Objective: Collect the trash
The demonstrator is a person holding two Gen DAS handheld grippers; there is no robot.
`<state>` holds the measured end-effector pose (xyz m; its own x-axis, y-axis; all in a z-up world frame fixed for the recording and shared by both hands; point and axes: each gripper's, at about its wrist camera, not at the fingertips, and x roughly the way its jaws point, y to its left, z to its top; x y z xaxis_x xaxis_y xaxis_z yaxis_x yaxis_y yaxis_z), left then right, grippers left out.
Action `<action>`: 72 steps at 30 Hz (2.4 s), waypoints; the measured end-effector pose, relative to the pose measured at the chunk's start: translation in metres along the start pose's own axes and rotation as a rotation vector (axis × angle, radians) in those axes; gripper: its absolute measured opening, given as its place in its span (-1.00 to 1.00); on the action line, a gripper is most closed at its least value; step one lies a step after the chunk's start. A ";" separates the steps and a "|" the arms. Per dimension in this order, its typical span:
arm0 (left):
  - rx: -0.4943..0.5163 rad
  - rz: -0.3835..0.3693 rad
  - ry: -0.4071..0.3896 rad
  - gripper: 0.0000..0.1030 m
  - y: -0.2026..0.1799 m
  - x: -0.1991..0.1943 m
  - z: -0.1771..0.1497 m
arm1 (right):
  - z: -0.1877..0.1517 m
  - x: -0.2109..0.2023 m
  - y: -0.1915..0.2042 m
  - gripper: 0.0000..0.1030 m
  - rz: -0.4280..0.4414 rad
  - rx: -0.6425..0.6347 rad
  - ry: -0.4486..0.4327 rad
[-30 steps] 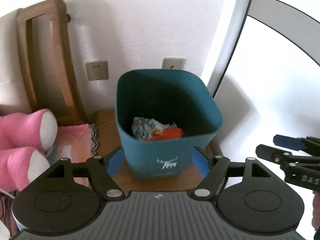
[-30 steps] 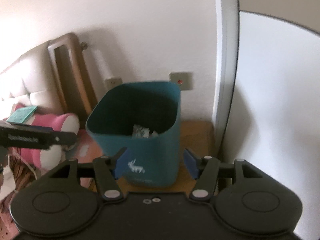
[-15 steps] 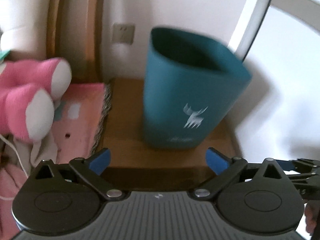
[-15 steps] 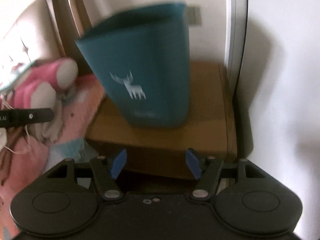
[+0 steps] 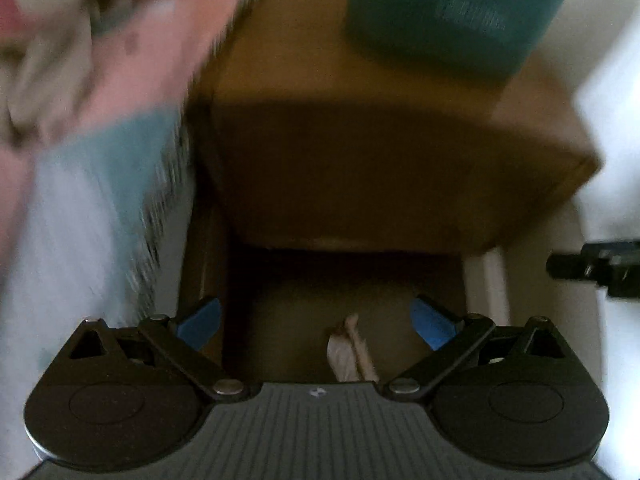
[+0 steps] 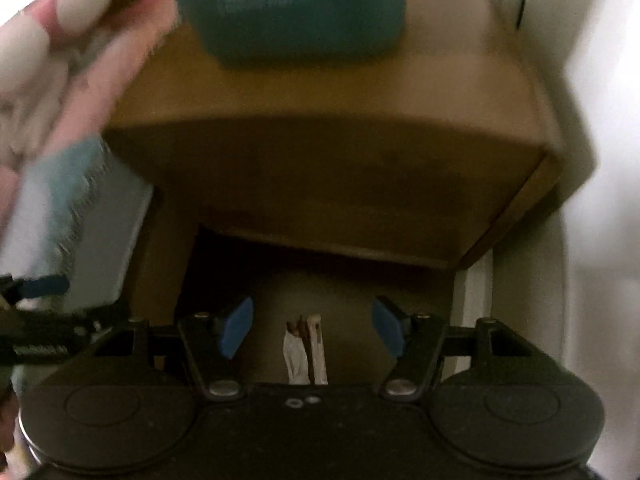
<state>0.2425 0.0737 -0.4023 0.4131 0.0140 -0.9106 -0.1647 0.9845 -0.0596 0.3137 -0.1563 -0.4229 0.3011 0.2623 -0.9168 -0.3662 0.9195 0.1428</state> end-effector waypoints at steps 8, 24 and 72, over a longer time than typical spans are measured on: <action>0.002 0.021 0.139 0.98 -0.006 0.121 -0.069 | -0.036 0.128 -0.015 0.27 0.027 0.044 0.133; -0.001 -0.015 0.260 0.96 -0.021 0.323 -0.153 | -0.097 0.348 -0.018 0.25 0.019 -0.122 0.316; -0.116 -0.012 0.292 -0.91 -0.011 0.374 -0.184 | -0.169 0.387 0.031 -0.72 -0.084 -0.246 0.244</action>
<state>0.2342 0.0359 -0.8178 0.1435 -0.0652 -0.9875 -0.2693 0.9576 -0.1024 0.2701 -0.0761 -0.8360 0.1313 0.0839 -0.9878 -0.5588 0.8293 -0.0039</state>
